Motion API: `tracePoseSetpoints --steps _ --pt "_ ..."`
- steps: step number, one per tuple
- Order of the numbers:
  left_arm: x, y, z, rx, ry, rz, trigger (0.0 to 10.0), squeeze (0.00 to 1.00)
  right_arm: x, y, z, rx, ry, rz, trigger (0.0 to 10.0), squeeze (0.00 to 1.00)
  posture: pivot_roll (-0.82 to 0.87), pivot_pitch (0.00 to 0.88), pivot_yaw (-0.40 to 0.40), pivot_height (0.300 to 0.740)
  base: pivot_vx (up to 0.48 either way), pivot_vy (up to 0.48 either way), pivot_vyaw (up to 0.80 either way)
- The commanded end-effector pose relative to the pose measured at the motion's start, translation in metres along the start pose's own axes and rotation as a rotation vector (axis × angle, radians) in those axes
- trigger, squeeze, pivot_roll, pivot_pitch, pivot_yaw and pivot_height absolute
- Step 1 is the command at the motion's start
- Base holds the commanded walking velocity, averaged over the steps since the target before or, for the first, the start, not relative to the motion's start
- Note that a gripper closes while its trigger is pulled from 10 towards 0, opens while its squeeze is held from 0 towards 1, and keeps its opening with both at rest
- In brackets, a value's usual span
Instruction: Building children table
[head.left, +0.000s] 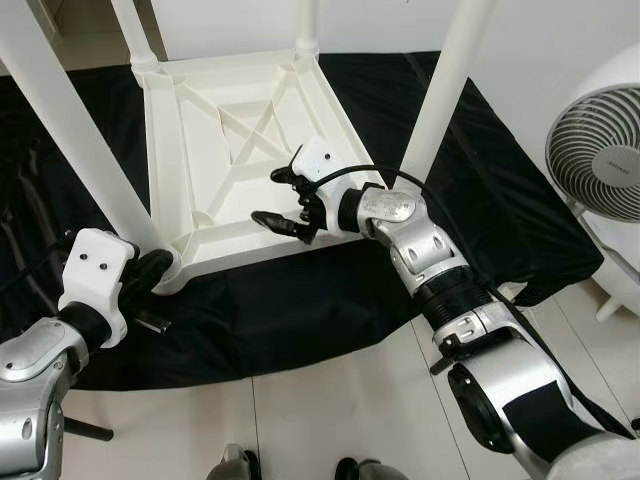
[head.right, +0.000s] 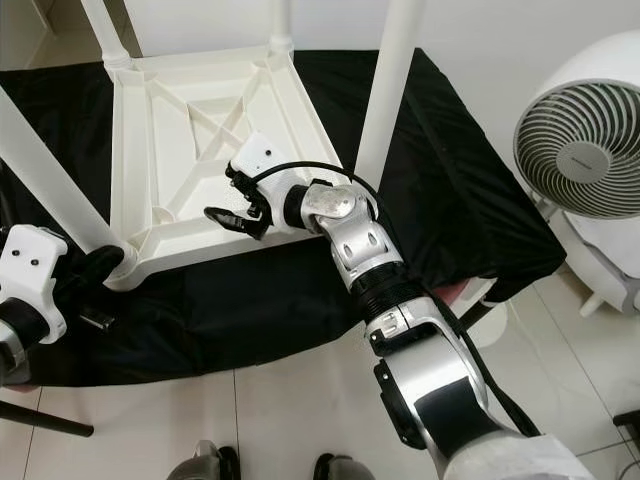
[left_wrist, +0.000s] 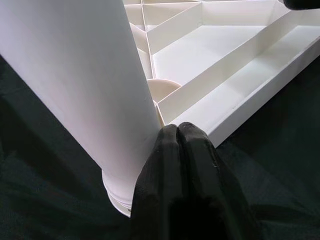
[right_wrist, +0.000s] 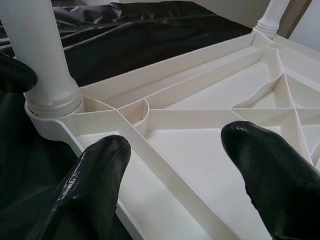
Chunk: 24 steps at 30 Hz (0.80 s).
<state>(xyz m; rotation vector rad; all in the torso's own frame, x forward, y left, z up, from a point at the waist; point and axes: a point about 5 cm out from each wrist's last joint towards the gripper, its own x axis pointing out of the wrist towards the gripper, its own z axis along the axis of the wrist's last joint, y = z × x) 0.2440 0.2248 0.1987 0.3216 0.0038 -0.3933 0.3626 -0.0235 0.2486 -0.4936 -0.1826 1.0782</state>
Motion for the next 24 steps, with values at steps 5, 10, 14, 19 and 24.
tracePoseSetpoints --steps 5,10,14,19,24 --pt "0.001 0.004 -0.005 -0.004 0.016 0.097 10.0 0.00 -0.001 0.005 -0.001 0.017 0.000 0.004 10.0 0.00 0.04 0.155 0.032 0.740 0.000 0.000 0.00" --pt "0.002 0.001 -0.003 -0.002 0.008 0.097 10.0 0.00 -0.003 0.006 0.000 0.027 -0.003 -0.005 10.0 0.00 0.04 0.150 0.030 0.740 0.000 0.000 0.00" --pt "0.002 0.000 -0.002 0.001 0.005 0.094 10.0 0.00 -0.004 0.007 -0.002 0.034 0.000 -0.010 10.0 0.00 0.05 0.146 0.027 0.740 0.000 0.000 0.00" --pt "0.002 0.001 -0.003 0.002 0.003 0.098 10.0 0.00 -0.007 0.011 -0.004 0.052 0.012 -0.015 10.0 0.00 0.04 0.143 0.029 0.740 0.000 0.000 0.00" --pt "0.005 0.000 -0.003 -0.002 0.001 0.099 10.0 0.00 -0.010 0.015 -0.006 0.054 0.021 0.017 10.0 0.00 0.03 0.142 0.025 0.740 0.000 0.000 0.00"
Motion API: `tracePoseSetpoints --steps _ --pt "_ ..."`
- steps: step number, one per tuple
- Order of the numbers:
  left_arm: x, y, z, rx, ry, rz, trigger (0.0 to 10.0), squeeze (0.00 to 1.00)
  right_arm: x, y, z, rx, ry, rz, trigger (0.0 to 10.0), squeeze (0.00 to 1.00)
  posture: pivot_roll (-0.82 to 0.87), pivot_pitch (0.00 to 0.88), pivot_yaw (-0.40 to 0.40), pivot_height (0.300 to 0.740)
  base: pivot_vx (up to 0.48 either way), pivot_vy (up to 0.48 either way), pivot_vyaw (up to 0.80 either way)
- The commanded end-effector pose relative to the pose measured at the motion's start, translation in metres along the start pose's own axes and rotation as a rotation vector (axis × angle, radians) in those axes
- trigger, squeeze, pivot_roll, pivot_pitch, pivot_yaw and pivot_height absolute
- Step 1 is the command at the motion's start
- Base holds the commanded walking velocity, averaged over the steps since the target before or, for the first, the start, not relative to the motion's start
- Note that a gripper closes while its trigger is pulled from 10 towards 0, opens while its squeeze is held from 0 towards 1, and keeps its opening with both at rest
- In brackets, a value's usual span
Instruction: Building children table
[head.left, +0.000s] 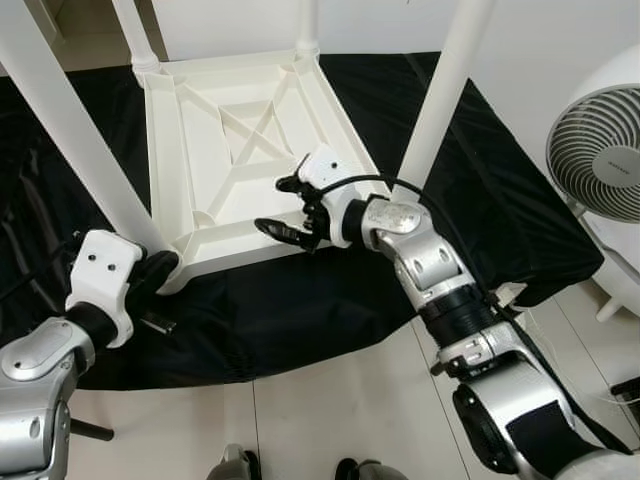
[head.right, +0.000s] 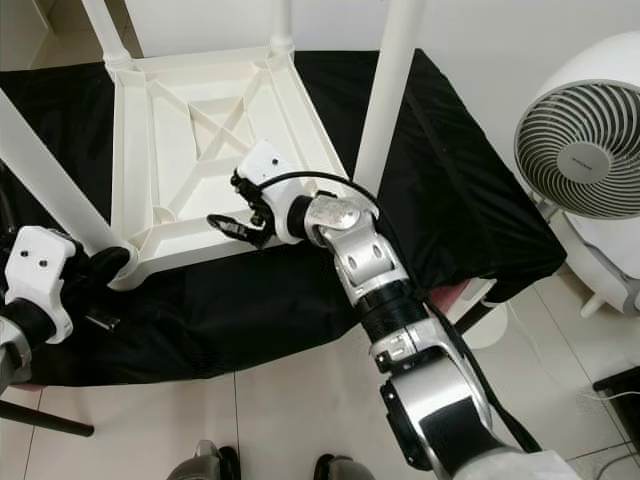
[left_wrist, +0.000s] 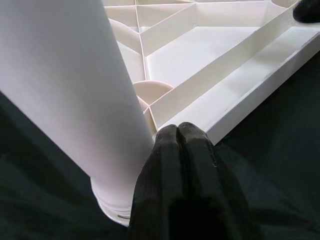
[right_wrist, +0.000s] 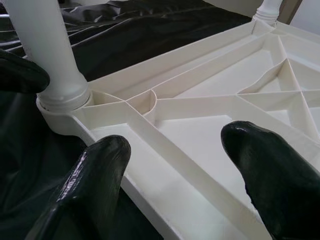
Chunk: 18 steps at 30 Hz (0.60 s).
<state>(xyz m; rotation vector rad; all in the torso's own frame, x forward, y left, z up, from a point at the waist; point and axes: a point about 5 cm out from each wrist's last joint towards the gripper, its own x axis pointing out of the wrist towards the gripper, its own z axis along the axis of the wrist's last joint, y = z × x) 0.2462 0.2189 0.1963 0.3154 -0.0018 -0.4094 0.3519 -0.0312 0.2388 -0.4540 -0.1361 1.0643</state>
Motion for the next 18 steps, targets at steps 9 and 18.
tracePoseSetpoints --steps 9,18 --pt "0.006 0.015 -0.013 -0.091 0.036 0.334 10.0 0.00 0.000 0.000 0.000 -0.041 0.023 0.032 10.0 0.00 0.03 0.138 0.009 0.740 0.000 0.000 0.00" --pt "0.012 0.013 -0.020 -0.158 0.066 0.395 10.0 0.00 -0.007 0.003 0.001 -0.031 0.015 0.021 10.0 0.00 0.03 0.126 0.002 0.740 0.000 0.000 0.00"
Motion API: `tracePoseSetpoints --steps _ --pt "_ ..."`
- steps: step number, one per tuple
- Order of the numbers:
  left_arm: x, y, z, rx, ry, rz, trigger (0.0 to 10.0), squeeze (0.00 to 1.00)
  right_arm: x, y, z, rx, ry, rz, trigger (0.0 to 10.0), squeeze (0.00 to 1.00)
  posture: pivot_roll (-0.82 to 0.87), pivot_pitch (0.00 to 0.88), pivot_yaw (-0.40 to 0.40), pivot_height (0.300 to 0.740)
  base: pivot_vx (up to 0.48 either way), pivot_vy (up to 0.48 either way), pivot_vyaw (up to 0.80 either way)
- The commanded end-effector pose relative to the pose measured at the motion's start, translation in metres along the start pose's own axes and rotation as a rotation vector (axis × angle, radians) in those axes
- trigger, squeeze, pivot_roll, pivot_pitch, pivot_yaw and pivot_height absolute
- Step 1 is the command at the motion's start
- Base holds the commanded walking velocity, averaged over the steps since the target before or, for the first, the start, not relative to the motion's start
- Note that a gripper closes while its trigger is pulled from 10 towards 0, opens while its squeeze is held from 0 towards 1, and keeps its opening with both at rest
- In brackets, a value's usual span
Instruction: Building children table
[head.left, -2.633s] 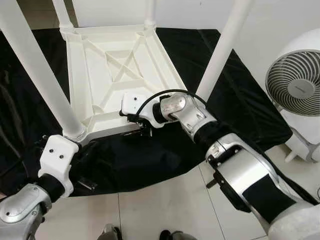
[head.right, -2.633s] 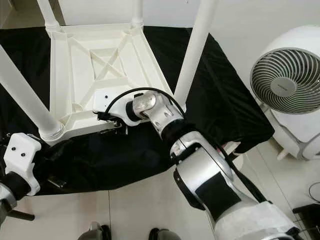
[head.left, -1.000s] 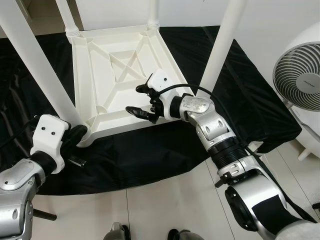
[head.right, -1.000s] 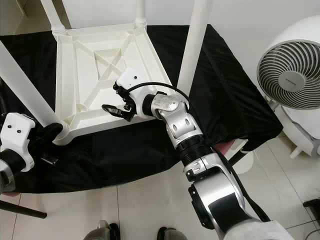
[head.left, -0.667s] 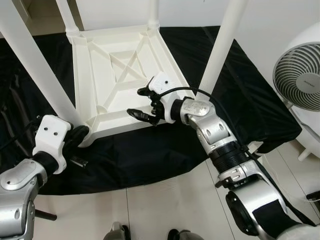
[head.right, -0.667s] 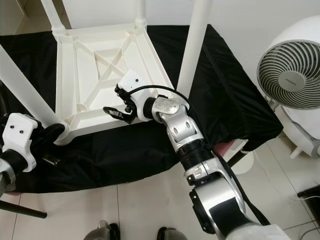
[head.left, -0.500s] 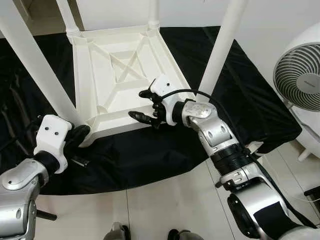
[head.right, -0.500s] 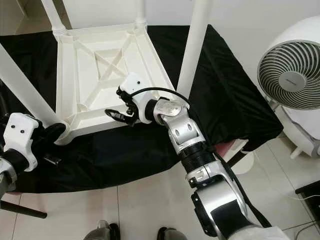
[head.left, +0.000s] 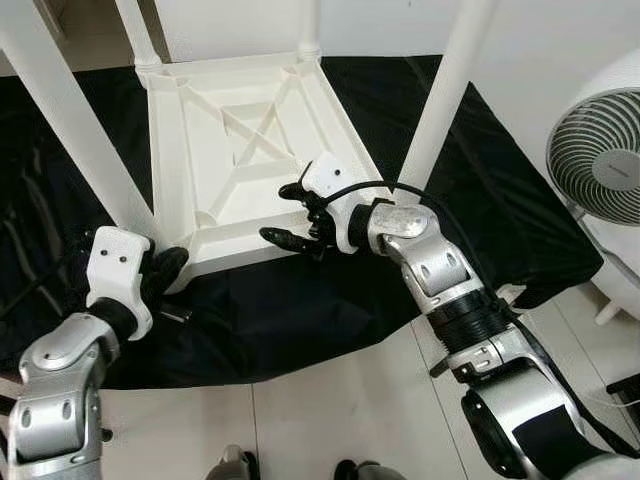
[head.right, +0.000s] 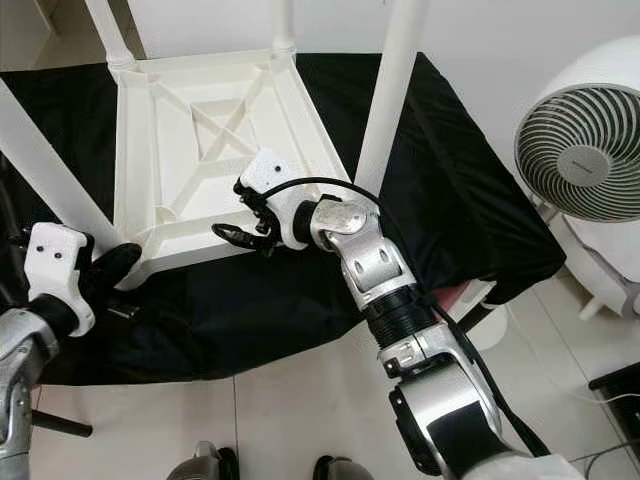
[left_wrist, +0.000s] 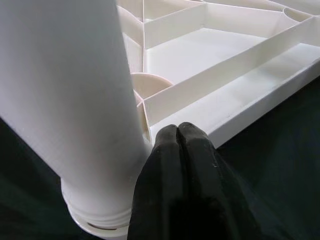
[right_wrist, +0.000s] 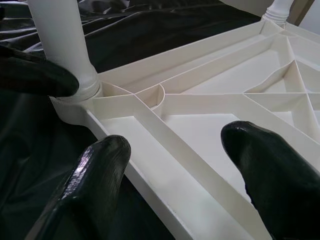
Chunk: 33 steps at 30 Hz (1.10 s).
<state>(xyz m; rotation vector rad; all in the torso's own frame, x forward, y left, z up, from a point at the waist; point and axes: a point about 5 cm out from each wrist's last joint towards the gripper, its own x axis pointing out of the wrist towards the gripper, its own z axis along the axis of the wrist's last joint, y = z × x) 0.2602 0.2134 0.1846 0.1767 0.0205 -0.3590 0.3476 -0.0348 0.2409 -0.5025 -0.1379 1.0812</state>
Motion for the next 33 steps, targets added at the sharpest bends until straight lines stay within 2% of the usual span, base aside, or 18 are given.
tracePoseSetpoints --steps 1,3,5,6,8,10,14,20,22,23,24,26,27,30,32,33 --pt "-0.004 0.018 -0.013 -0.026 0.064 0.368 10.0 0.00 -0.004 0.002 -0.006 0.007 0.012 0.006 10.0 0.00 0.03 0.105 -0.012 0.740 0.000 0.000 0.00" --pt "-0.009 0.015 -0.027 -0.007 0.098 0.371 10.0 0.00 -0.008 0.010 -0.026 -0.014 0.079 0.102 10.0 0.00 0.03 0.086 -0.021 0.740 0.000 0.000 0.00" --pt "-0.009 0.015 -0.027 -0.007 0.098 0.371 10.0 0.00 -0.008 0.010 -0.026 -0.014 0.079 0.102 10.0 0.00 0.03 0.086 -0.021 0.740 0.000 0.000 0.00" --pt "-0.009 0.013 -0.032 0.011 0.105 0.364 10.0 0.00 -0.011 0.014 -0.034 -0.029 0.091 0.165 10.0 0.00 0.03 0.098 -0.026 0.740 0.000 0.000 0.00" --pt "-0.009 0.012 -0.034 0.020 0.100 0.358 10.0 0.00 -0.012 0.015 -0.039 -0.033 0.106 0.208 10.0 0.00 0.02 0.098 -0.023 0.740 0.000 0.000 0.00" --pt "-0.010 0.008 -0.031 0.013 0.060 0.313 10.0 0.00 -0.014 0.009 -0.046 -0.042 0.126 0.263 10.0 0.00 0.01 0.092 -0.030 0.740 0.000 0.000 0.00" --pt "-0.014 0.007 -0.018 -0.018 -0.012 0.280 10.0 0.00 -0.013 0.002 -0.047 -0.057 0.150 0.263 10.0 0.00 0.02 0.090 -0.049 0.740 0.000 0.000 0.00" --pt "-0.019 0.005 -0.004 -0.007 -0.063 0.258 10.0 0.00 -0.010 0.001 -0.045 -0.056 0.147 0.271 10.0 0.00 0.05 0.095 -0.070 0.740 0.000 0.000 0.00" --pt "-0.024 0.001 0.008 0.091 -0.097 0.295 10.0 0.00 -0.009 0.010 -0.050 -0.027 0.139 0.306 10.0 0.00 0.08 0.093 -0.071 0.740 0.000 0.000 0.00" --pt "-0.024 0.001 0.008 0.091 -0.097 0.295 10.0 0.00 -0.009 0.010 -0.050 -0.027 0.139 0.306 10.0 0.00 0.08 0.093 -0.071 0.740 0.000 0.000 0.00" --pt "-0.024 -0.001 0.011 0.148 -0.100 0.329 10.0 0.00 -0.009 0.014 -0.054 -0.030 0.147 0.324 10.0 0.00 0.08 0.085 -0.069 0.740 0.000 0.000 0.00" --pt "-0.023 -0.008 0.011 0.194 -0.115 0.350 10.0 0.00 -0.005 0.021 -0.060 -0.121 0.161 0.353 10.0 0.00 0.07 0.087 -0.060 0.740 0.000 0.000 0.00" --pt "-0.022 -0.011 0.010 0.190 -0.113 0.338 10.0 0.00 -0.001 0.021 -0.059 -0.155 0.157 0.338 10.0 0.00 0.07 0.087 -0.060 0.740 0.000 0.000 0.00" --pt "-0.022 -0.011 0.010 0.190 -0.113 0.338 10.0 0.00 -0.001 0.021 -0.059 -0.155 0.157 0.338 10.0 0.00 0.07 0.087 -0.060 0.740 0.000 0.000 0.00" --pt "-0.021 -0.016 0.008 0.183 -0.110 0.305 10.0 0.00 0.004 0.018 -0.055 -0.191 0.150 0.305 10.0 0.00 0.07 0.080 -0.057 0.740 0.000 0.000 0.00" --pt "-0.020 -0.020 0.006 0.181 -0.100 0.283 10.0 0.00 0.009 0.013 -0.050 -0.211 0.138 0.246 10.0 0.00 0.08 0.073 -0.060 0.740 0.000 0.000 0.00"
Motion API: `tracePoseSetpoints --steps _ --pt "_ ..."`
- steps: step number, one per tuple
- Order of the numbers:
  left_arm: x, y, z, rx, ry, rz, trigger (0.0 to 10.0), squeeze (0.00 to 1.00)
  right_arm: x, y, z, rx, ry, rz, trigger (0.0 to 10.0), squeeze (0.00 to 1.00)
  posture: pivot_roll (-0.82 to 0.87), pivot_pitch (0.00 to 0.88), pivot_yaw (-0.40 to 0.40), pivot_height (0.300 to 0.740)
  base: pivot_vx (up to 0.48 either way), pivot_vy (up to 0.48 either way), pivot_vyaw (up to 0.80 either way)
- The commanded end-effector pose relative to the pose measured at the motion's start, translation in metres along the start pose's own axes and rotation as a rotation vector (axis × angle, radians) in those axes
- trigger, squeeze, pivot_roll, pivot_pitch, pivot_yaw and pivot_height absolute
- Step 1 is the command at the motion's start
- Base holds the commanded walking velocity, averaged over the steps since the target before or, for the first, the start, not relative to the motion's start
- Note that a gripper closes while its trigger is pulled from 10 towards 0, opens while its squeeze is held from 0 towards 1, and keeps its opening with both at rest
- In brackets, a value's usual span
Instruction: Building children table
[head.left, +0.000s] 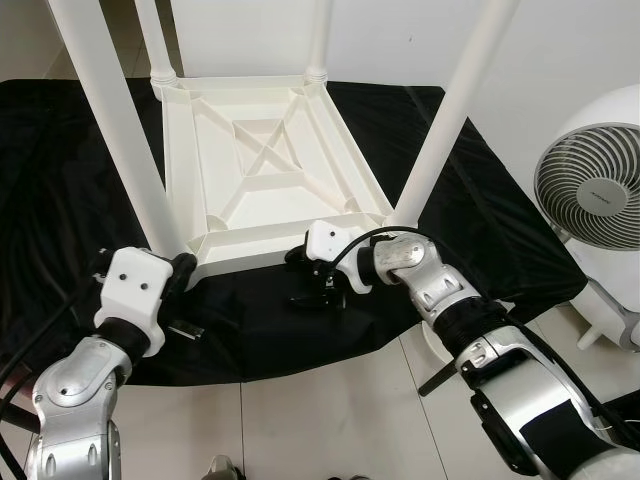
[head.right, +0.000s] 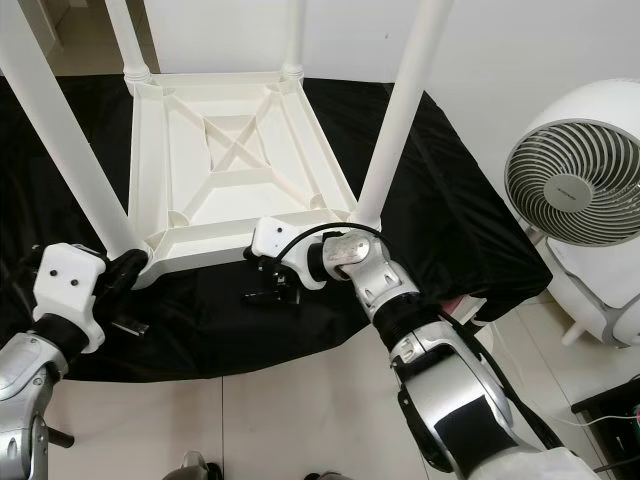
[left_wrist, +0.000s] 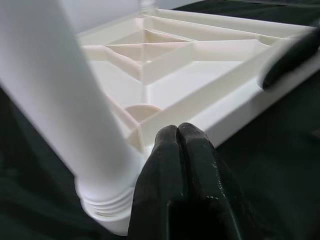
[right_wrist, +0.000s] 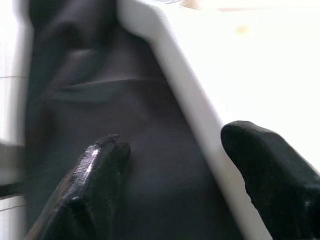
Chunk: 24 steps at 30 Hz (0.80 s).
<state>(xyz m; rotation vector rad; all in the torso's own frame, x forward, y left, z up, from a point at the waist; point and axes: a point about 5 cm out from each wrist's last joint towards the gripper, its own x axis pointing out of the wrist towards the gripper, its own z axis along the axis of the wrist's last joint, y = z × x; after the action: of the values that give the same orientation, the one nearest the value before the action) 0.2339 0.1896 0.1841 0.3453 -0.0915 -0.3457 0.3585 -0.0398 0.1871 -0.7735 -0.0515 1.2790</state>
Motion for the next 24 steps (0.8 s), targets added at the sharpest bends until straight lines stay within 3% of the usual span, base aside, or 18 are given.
tracePoseSetpoints --steps 1,7,9,11,13,15,17,18,19,20,21,22,24 --pt "-0.002 0.005 0.000 -0.018 0.019 0.239 10.0 0.00 0.002 -0.007 0.007 -0.022 -0.029 -0.049 10.0 0.00 0.10 0.066 -0.068 0.740 0.000 0.000 0.00" --pt "-0.002 0.005 0.000 -0.051 0.022 0.252 10.0 0.00 0.000 -0.007 0.008 -0.017 -0.046 -0.054 10.0 0.00 0.11 0.061 -0.077 0.740 0.000 0.000 0.00" --pt "-0.007 0.006 -0.002 -0.149 0.052 0.297 10.0 0.00 -0.004 -0.002 0.015 0.204 -0.230 -0.144 10.0 0.00 0.14 0.060 -0.092 0.740 0.000 0.000 0.00" --pt "-0.007 0.006 -0.002 -0.149 0.052 0.297 10.0 0.00 -0.004 -0.002 0.015 0.204 -0.230 -0.144 10.0 0.00 0.14 0.060 -0.092 0.740 0.000 0.000 0.00" --pt "-0.010 0.008 -0.001 -0.147 0.051 0.290 10.0 0.00 -0.009 0.009 0.015 0.394 -0.385 -0.246 10.0 0.00 0.13 0.065 -0.081 0.740 0.000 0.000 0.00" --pt "-0.010 0.008 -0.001 -0.147 0.051 0.290 10.0 0.00 -0.009 0.009 0.015 0.394 -0.385 -0.246 10.0 0.00 0.13 0.065 -0.081 0.740 0.000 0.000 0.00" --pt "-0.010 0.009 0.002 -0.099 0.024 0.254 10.0 0.00 -0.014 0.018 0.011 0.463 -0.445 -0.379 10.0 0.00 0.13 0.066 -0.076 0.740 0.000 0.000 0.00" --pt "-0.010 0.009 0.002 -0.099 0.024 0.254 10.0 0.00 -0.014 0.018 0.011 0.463 -0.445 -0.379 10.0 0.00 0.13 0.066 -0.076 0.740 0.000 0.000 0.00" --pt "-0.011 0.009 0.005 -0.085 0.011 0.219 10.0 0.00 -0.021 0.022 0.008 0.493 -0.470 -0.478 10.0 0.00 0.12 0.066 -0.072 0.740 0.000 0.000 0.00" --pt "-0.011 0.009 0.005 -0.085 0.011 0.219 10.0 0.00 -0.021 0.022 0.008 0.493 -0.470 -0.478 10.0 0.00 0.12 0.066 -0.072 0.740 0.000 0.000 0.00" --pt "-0.011 0.009 0.007 -0.078 0.005 0.221 10.0 0.00 -0.031 0.031 0.005 0.479 -0.463 -0.600 10.0 0.00 0.12 0.067 -0.067 0.740 0.000 0.000 0.00" --pt "-0.011 0.009 0.007 -0.078 0.005 0.221 10.0 0.00 -0.031 0.031 0.005 0.479 -0.463 -0.600 10.0 0.00 0.12 0.067 -0.067 0.740 0.000 0.000 0.00" --pt "-0.010 0.005 0.005 -0.108 0.026 0.271 10.0 0.00 -0.046 0.052 -0.003 0.450 -0.394 -0.810 10.0 0.00 0.10 0.069 -0.062 0.740 0.000 0.000 0.00"
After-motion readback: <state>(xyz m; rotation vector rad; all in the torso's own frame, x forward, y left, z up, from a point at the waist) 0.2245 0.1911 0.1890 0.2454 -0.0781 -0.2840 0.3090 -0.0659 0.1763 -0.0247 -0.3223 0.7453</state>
